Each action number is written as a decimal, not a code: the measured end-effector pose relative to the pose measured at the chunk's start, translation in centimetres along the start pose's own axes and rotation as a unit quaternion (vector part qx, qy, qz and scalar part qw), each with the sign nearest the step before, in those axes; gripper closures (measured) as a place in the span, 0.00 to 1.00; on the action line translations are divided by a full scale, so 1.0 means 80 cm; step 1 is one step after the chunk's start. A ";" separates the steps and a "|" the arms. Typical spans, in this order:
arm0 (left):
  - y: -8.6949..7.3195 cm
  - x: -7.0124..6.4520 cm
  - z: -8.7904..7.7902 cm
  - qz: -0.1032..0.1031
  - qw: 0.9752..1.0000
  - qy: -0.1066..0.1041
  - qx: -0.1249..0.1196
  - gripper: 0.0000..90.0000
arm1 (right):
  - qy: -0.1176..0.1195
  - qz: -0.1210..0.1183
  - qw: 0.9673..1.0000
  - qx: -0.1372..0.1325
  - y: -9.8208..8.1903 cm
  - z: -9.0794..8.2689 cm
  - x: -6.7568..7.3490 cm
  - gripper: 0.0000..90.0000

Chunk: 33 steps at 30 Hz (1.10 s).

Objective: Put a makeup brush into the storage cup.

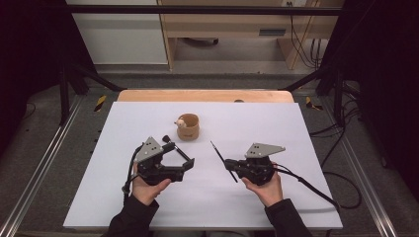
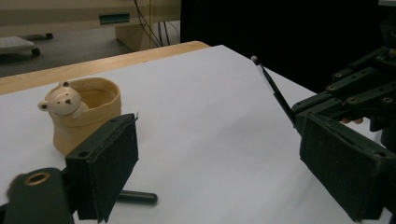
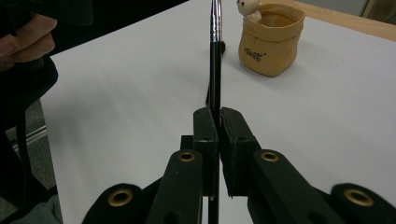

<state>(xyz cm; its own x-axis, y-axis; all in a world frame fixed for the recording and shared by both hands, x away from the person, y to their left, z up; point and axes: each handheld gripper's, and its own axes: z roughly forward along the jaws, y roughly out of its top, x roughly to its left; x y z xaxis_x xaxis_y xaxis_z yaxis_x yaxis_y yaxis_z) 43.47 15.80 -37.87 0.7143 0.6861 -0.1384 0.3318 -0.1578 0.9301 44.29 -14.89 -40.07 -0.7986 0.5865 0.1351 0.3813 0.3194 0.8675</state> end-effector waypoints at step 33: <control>0.010 -0.025 0.038 -0.022 0.999 -0.036 -0.016 0.15 | 0.002 -0.001 1.000 -0.020 0.001 -0.004 0.006 0.95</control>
<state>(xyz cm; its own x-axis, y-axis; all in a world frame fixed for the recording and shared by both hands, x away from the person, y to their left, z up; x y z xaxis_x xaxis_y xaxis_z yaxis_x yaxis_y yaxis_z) 44.20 12.17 -37.87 0.7431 0.6381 -0.2018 0.3438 -0.1052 0.9332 43.82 -14.84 -39.78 -0.8019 0.5820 0.1348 0.3604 0.2914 0.8861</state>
